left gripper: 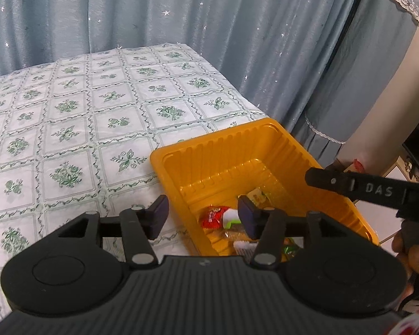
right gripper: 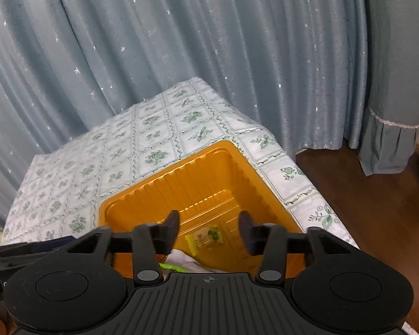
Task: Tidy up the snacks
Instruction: 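Open both tools to drop the candies into the orange tray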
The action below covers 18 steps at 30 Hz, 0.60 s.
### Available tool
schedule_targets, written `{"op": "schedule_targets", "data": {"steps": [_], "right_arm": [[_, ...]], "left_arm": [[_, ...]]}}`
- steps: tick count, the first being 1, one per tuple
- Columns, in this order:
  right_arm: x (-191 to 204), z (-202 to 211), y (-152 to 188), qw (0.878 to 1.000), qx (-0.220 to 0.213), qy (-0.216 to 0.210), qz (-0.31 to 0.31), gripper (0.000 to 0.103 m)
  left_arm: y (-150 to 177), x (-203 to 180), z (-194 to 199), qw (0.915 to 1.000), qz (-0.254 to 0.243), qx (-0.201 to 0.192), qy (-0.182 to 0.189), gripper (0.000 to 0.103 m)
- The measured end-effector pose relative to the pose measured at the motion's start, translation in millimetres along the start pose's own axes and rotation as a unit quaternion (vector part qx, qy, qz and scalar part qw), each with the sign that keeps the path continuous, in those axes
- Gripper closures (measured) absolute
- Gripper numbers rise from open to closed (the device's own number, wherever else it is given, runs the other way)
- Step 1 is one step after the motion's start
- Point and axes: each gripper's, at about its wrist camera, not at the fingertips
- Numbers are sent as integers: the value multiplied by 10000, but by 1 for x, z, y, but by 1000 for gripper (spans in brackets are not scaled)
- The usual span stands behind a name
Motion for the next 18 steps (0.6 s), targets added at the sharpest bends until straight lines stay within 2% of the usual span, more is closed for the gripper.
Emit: {"op": "schedule_targets", "data": {"steps": [4,9,18], "right_arm": [[-4,19,4,10000,-18,7,-43,52],[-5,45,16,10000,17,44,12,46],[-9,95,47,9999,28,109,6,29]], "left_arm": [[9,-4,15,9999,17,-66,-83,39],[22,-12,39,9996,14,-182,-205,19],[53,-31,85,9989,68,-332,-311,4]]}}
Point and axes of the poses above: each gripper's, at about its wrist camera, not at the fingertips, and z roughly against the way its jaws point, x to its left, y to its underside, and after that the axes turned 11 degrees about y, right-handed
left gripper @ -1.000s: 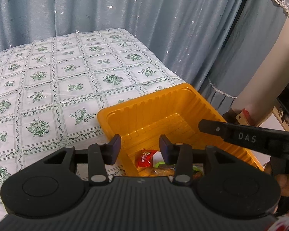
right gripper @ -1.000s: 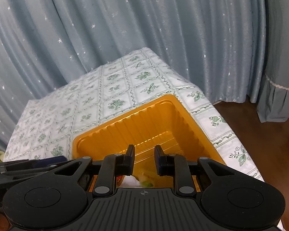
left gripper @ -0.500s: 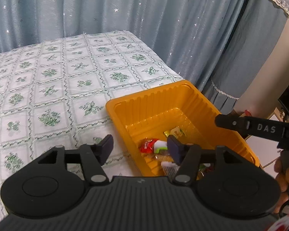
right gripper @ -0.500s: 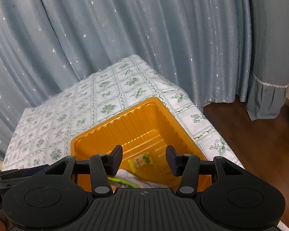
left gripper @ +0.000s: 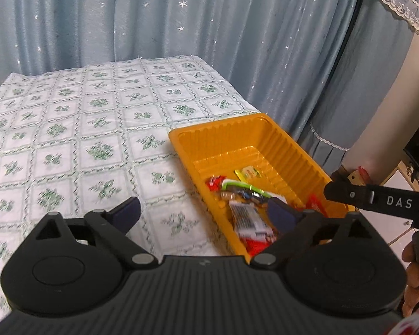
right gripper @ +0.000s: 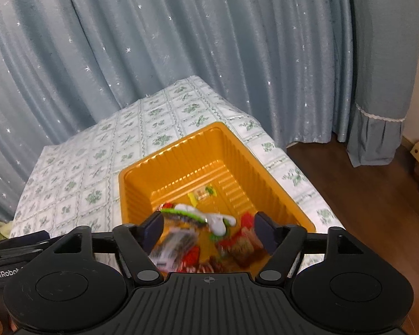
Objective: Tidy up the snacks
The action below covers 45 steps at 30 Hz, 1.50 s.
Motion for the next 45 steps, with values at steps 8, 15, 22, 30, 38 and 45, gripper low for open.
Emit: {"op": "schedule_targets", "data": {"steps": [8,15,22,30,38,45], "right_arm": [[-6,36,27,9999,77,73,2,21],[-9,72,48,9998,56,112,133,20],[-3,110,64,9990,-110,123,410,19],[2,145,83,9984,-178,4,539,18],[5,163,102,9978,-150,-97,631,18],[8,177,121,9967,-169,-65,787,18]], "left_arm": [[27,-11,44,9993,96,-206,-294,0],[50,-25,77,9990,102,-258,-355,0],[67,-37,110,9975,269,-419,-510,0],[86,-51,145,9964,274,-515,-621,0],[109,-63,167,9951,241,-559,-783,0],[128,-61,182,9941,318,-533,-888,0]]}}
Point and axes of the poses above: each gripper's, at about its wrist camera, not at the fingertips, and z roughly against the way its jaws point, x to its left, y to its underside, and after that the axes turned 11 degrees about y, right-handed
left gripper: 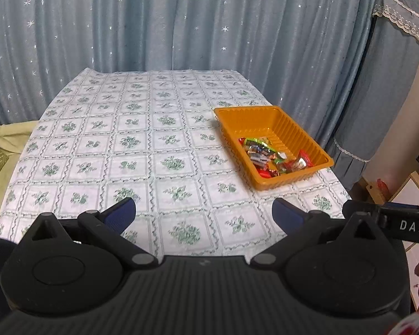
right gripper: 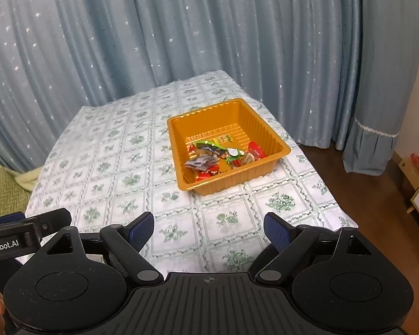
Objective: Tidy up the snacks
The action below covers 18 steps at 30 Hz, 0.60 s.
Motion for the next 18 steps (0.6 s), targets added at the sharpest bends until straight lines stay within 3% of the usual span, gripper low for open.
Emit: {"op": "schedule_targets", "data": {"steps": [18], "right_arm": [[19,18,20,9995,-159,18,279,18]], "left_arm": [[18,-3,13,9999,-57,-54,-73,0]]}}
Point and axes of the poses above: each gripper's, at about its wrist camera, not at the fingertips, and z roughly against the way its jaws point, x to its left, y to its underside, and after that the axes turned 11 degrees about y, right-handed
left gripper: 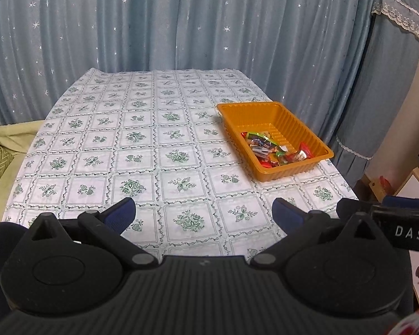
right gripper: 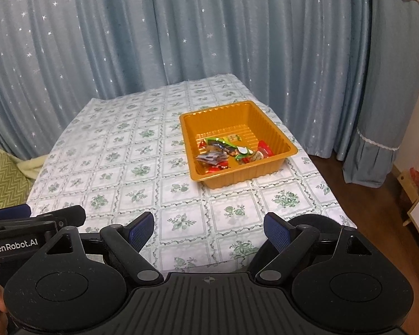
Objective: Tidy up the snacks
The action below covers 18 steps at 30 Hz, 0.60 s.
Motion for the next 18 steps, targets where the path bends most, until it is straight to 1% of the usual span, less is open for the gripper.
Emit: {"op": "schedule_targets", "data": {"steps": [18], "right_arm": [[1,1,0,10000,-77,49,10,18]], "left_arm": [[0,0,2,10000,20,-35,43,0]]}}
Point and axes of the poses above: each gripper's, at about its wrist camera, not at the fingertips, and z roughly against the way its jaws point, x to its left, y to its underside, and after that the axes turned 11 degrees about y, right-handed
